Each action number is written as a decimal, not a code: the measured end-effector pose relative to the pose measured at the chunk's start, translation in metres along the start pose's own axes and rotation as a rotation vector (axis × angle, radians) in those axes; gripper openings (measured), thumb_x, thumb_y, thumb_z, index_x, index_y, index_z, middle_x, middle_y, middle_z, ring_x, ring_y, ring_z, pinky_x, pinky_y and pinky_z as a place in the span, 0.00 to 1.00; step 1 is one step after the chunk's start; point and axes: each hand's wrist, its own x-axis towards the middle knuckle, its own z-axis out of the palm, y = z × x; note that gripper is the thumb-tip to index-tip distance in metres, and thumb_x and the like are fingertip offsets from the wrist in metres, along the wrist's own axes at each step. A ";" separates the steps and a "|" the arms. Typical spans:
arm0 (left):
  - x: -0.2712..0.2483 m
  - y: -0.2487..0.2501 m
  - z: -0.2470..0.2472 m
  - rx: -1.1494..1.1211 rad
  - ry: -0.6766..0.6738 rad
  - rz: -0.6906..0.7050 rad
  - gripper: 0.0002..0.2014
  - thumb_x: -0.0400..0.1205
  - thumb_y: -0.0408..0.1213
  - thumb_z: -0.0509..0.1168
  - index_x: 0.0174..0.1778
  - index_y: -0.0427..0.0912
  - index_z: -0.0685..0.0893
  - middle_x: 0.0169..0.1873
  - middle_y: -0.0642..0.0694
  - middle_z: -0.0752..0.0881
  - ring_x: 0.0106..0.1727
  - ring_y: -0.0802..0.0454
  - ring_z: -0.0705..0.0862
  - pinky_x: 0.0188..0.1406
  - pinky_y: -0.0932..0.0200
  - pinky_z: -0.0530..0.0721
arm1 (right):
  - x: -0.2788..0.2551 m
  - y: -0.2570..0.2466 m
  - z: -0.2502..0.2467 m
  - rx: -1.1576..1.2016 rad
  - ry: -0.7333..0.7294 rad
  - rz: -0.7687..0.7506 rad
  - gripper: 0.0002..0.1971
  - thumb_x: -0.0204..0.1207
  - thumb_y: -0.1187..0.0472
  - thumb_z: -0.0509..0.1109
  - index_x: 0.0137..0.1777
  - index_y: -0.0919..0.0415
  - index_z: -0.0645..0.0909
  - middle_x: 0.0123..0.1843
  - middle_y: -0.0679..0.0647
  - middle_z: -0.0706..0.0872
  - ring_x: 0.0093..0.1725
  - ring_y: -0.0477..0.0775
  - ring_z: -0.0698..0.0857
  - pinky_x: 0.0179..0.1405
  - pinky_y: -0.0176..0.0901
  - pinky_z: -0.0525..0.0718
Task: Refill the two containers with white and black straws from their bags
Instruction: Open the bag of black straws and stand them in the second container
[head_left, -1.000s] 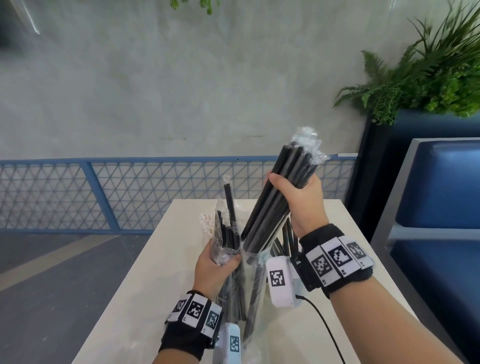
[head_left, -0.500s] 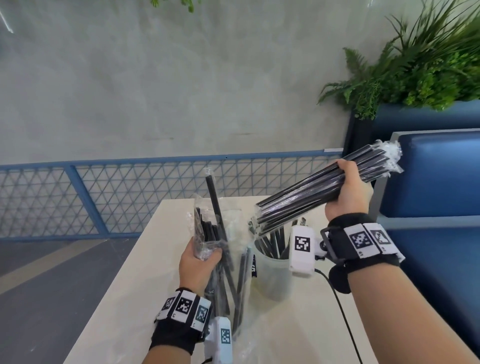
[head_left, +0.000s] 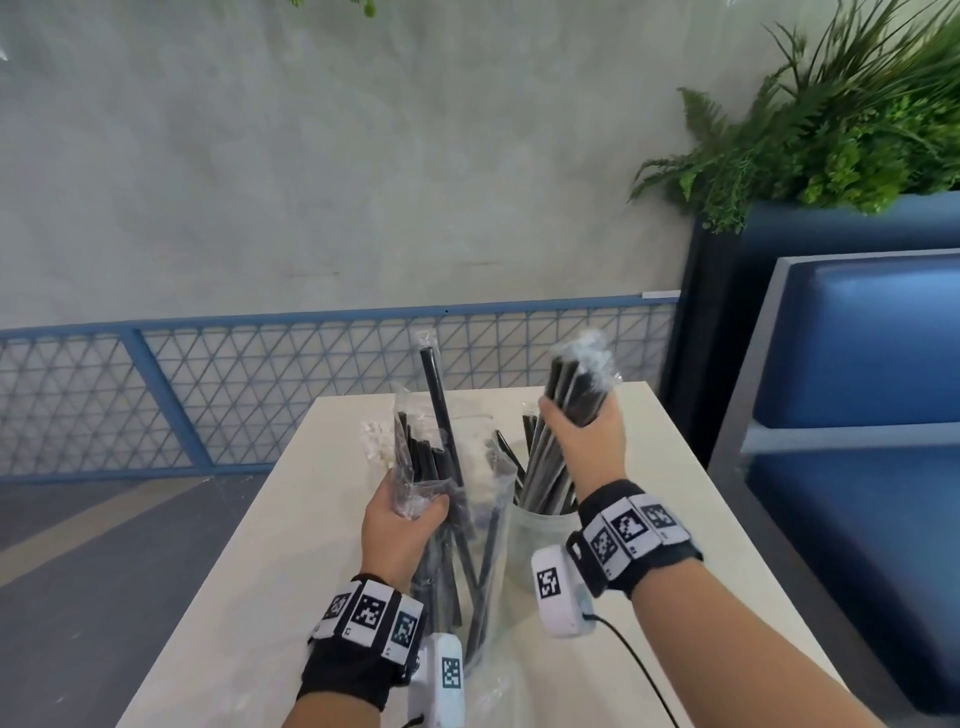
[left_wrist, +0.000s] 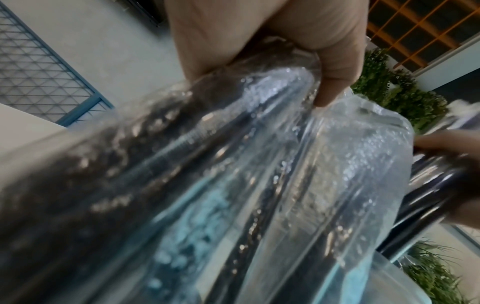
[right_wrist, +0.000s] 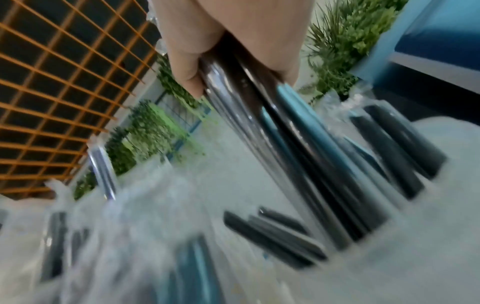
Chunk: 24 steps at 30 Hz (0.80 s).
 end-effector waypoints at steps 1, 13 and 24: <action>-0.001 0.002 0.000 -0.012 0.000 -0.005 0.24 0.72 0.28 0.74 0.65 0.43 0.79 0.58 0.46 0.86 0.61 0.48 0.83 0.65 0.44 0.81 | -0.001 0.012 0.002 -0.040 -0.037 0.028 0.20 0.68 0.63 0.77 0.60 0.62 0.78 0.52 0.52 0.86 0.52 0.51 0.84 0.56 0.43 0.81; -0.003 -0.002 -0.006 -0.035 -0.025 0.045 0.22 0.73 0.22 0.71 0.55 0.52 0.81 0.50 0.53 0.87 0.53 0.58 0.86 0.60 0.52 0.82 | -0.010 0.047 0.002 -0.393 -0.237 -0.091 0.34 0.66 0.60 0.79 0.71 0.57 0.68 0.63 0.52 0.80 0.62 0.50 0.78 0.58 0.36 0.74; 0.000 -0.007 -0.010 -0.070 -0.028 0.078 0.20 0.73 0.23 0.71 0.57 0.48 0.82 0.51 0.51 0.88 0.52 0.57 0.86 0.55 0.58 0.85 | -0.031 0.006 0.013 -0.405 -0.202 -0.654 0.09 0.78 0.62 0.64 0.56 0.60 0.81 0.51 0.47 0.82 0.48 0.41 0.78 0.53 0.25 0.73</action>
